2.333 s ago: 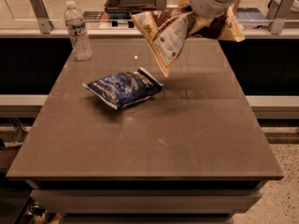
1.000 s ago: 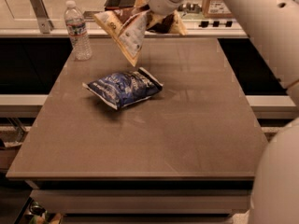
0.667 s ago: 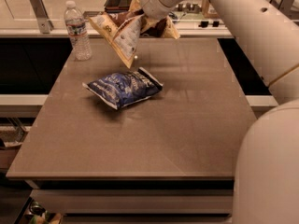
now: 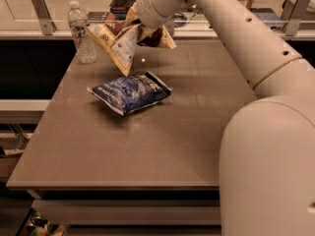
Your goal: Move brown chip bag near water bottle
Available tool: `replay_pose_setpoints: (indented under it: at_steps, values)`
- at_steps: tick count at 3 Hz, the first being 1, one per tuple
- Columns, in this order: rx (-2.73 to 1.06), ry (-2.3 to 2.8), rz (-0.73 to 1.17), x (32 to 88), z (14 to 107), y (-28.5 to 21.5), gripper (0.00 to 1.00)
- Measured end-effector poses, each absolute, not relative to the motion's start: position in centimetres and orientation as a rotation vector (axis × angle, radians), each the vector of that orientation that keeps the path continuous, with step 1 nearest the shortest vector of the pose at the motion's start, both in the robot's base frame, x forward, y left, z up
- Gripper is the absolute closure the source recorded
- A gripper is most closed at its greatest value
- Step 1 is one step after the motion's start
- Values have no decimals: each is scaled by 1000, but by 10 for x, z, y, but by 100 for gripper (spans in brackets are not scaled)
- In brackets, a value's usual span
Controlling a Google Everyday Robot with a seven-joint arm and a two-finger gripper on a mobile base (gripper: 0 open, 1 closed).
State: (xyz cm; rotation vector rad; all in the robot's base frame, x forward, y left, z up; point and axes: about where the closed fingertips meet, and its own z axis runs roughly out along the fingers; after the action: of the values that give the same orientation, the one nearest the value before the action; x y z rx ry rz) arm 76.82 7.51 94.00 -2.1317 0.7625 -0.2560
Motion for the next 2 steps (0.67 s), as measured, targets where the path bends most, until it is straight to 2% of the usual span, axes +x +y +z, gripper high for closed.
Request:
replay_pose_setpoints:
  at_steps: [2]
  values:
    - [-2186,758,-210,774,918,108,100]
